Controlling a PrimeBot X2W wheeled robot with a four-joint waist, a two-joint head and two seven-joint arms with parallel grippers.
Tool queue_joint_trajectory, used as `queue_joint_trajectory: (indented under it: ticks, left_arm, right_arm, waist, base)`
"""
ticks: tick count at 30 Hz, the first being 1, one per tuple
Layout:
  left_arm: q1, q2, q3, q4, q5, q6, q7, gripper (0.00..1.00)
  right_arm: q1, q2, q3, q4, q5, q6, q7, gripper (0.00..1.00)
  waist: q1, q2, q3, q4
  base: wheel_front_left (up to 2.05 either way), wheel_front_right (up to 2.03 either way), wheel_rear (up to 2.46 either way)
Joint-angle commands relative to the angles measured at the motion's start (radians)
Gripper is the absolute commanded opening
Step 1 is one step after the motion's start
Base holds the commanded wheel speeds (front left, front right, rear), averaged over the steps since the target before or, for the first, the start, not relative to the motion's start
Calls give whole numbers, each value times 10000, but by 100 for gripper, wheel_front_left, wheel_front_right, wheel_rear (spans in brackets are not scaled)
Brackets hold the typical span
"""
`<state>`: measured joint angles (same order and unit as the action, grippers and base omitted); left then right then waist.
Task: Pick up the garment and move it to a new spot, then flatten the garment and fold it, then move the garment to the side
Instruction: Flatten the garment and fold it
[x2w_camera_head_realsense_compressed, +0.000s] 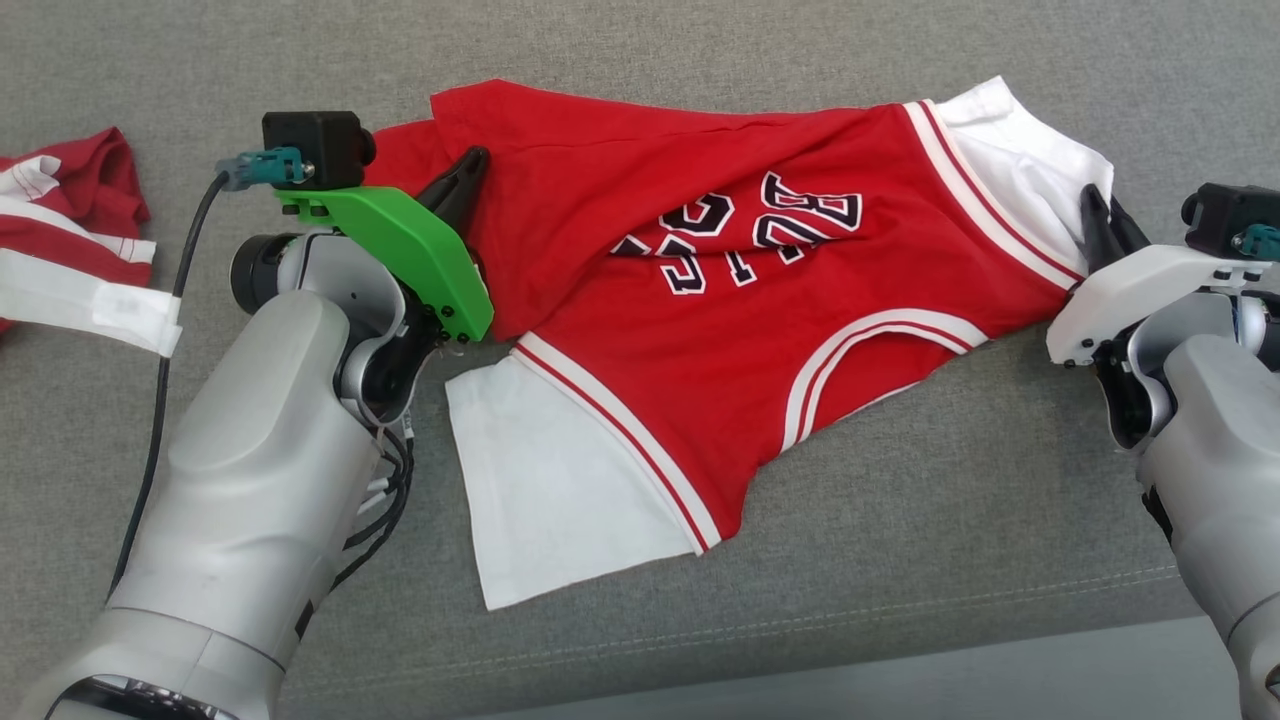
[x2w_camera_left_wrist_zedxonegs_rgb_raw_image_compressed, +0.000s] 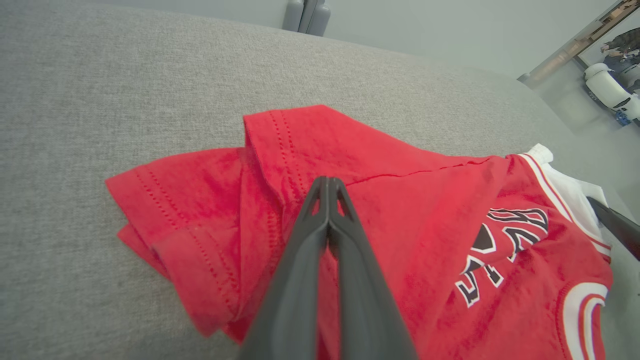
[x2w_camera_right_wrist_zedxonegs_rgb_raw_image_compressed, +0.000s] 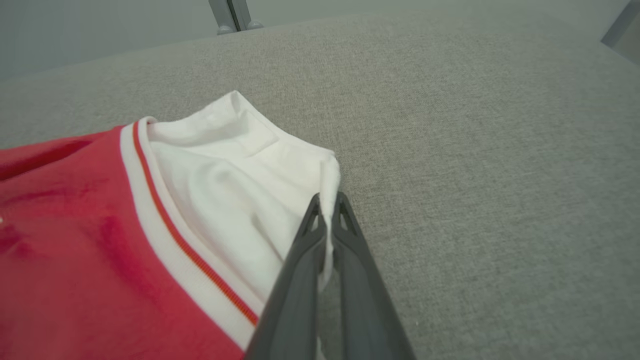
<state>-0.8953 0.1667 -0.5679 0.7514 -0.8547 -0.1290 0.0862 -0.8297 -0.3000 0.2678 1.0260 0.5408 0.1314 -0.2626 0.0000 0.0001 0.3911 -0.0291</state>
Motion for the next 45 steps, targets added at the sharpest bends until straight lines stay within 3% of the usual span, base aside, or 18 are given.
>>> queue_joint_trajectory:
  ticks: [1,15,20,21,22,23,29,38,45]
  left_arm:
    - [-197,42,-36,22,-70,-36,-68,0]
    - [-231,213,-292,292,-271,-38,-485,0]
    - [-96,295,-193,182,-160,11,-1160,0]
    - [-10,337,-184,149,-88,75,-1330,24]
    - [93,389,-131,85,-42,154,-1588,92]
    - [188,450,-96,11,59,261,-1851,100]
    - [1228,999,207,-1057,549,1183,-3195,100]
    - [4170,2114,1507,-4790,1908,2987,-3513,100]
    - [6251,2359,2333,-6943,2750,3575,-3508,100]
  right_arm:
    - [64,-56,-34,-43,-90,-14,-34,0]
    - [186,-59,-160,2,-154,-14,-35,0]
    - [254,-89,-214,-12,-181,-14,-35,0]
    - [283,-92,-222,-10,-181,-14,-35,0]
    - [306,-79,-230,-16,-188,-14,-35,0]
    - [338,-80,-250,-24,-198,-14,-35,0]
    - [690,-134,-418,-87,-277,-14,-35,0]
    - [1317,-229,-704,-29,-383,-14,-35,0]
    - [1538,-230,-767,31,-428,-14,-33,0]
  waist:
    - [0,-1,-27,9]
    - [0,-1,-203,102]
    - [0,-1,-287,192]
    - [0,-1,-324,214]
    - [0,-1,-365,227]
    - [0,-1,-410,251]
    - [0,-1,-777,434]
    - [0,-1,-1403,761]
    - [0,-1,-1667,844]
  base:
    - [0,0,0]
    - [0,0,0]
    - [0,0,0]
    - [0,0,0]
    - [0,0,0]
    - [0,0,0]
    - [0,0,0]
    - [0,0,0]
    - [0,0,0]
